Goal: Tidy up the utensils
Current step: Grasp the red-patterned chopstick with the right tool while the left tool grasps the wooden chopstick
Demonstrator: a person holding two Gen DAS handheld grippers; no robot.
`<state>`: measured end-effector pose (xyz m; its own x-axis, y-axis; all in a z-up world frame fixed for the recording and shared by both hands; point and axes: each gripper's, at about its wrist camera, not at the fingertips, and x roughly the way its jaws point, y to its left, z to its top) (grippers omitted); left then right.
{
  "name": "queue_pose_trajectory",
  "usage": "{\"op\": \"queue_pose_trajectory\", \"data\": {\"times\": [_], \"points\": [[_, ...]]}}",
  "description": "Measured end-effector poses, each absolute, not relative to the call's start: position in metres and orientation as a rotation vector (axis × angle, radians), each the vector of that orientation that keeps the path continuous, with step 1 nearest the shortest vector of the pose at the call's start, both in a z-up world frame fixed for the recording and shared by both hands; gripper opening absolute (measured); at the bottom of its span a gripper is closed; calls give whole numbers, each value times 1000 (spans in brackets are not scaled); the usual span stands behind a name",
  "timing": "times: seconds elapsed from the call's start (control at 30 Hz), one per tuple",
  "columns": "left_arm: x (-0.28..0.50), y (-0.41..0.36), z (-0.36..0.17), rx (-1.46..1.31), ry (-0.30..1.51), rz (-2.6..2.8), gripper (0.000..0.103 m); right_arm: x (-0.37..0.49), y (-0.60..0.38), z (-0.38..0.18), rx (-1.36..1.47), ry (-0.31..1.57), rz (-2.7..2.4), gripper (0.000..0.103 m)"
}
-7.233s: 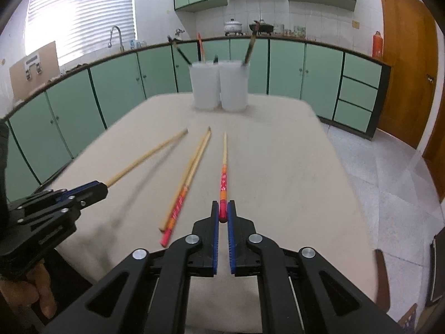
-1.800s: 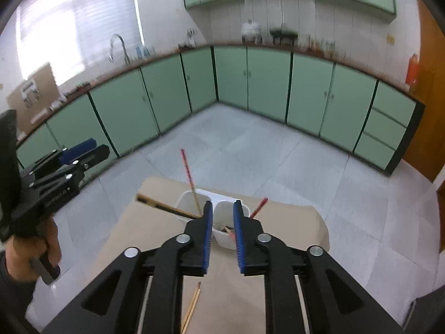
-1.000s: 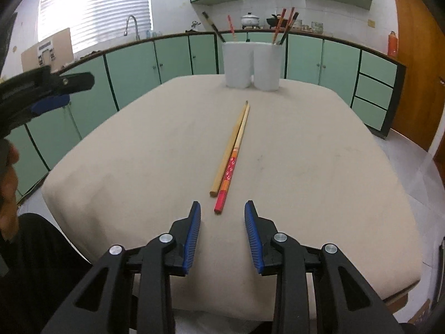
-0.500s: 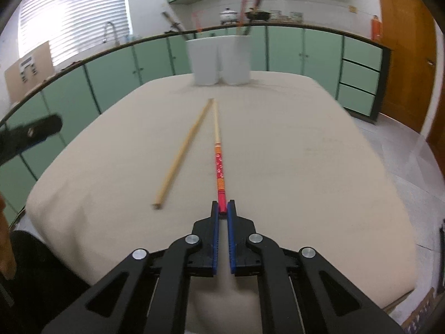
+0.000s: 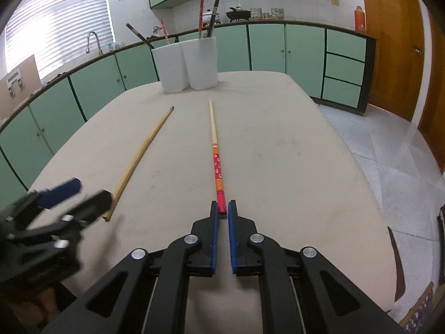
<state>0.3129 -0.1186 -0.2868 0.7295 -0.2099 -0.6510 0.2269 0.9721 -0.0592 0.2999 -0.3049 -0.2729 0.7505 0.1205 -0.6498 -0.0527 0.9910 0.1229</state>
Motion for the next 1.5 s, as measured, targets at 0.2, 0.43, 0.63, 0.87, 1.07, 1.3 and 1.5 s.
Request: {"op": "queue_pose_trajectory", "data": {"times": [0.2, 0.43, 0.63, 0.87, 1.07, 1.3, 1.5], "points": [[308, -113, -291, 7, 668, -224, 12, 298, -302, -274, 69, 704, 96, 16], [304, -73, -278, -89, 606, -42, 7, 298, -293, -278, 34, 693, 84, 17], [310, -74, -287, -72, 661, -128, 17, 298, -294, -278, 49, 690, 75, 17], [319, -67, -286, -48, 676, -201, 20, 298, -295, -278, 49, 690, 72, 18], [302, -84, -273, -8, 606, -281, 21, 297, -296, -279, 50, 686, 74, 18], [313, -99, -293, 6, 670, -306, 23, 296, -294, -279, 45, 678, 70, 18], [313, -92, -294, -23, 662, -266, 23, 290, -292, -280, 47, 669, 57, 33]]}}
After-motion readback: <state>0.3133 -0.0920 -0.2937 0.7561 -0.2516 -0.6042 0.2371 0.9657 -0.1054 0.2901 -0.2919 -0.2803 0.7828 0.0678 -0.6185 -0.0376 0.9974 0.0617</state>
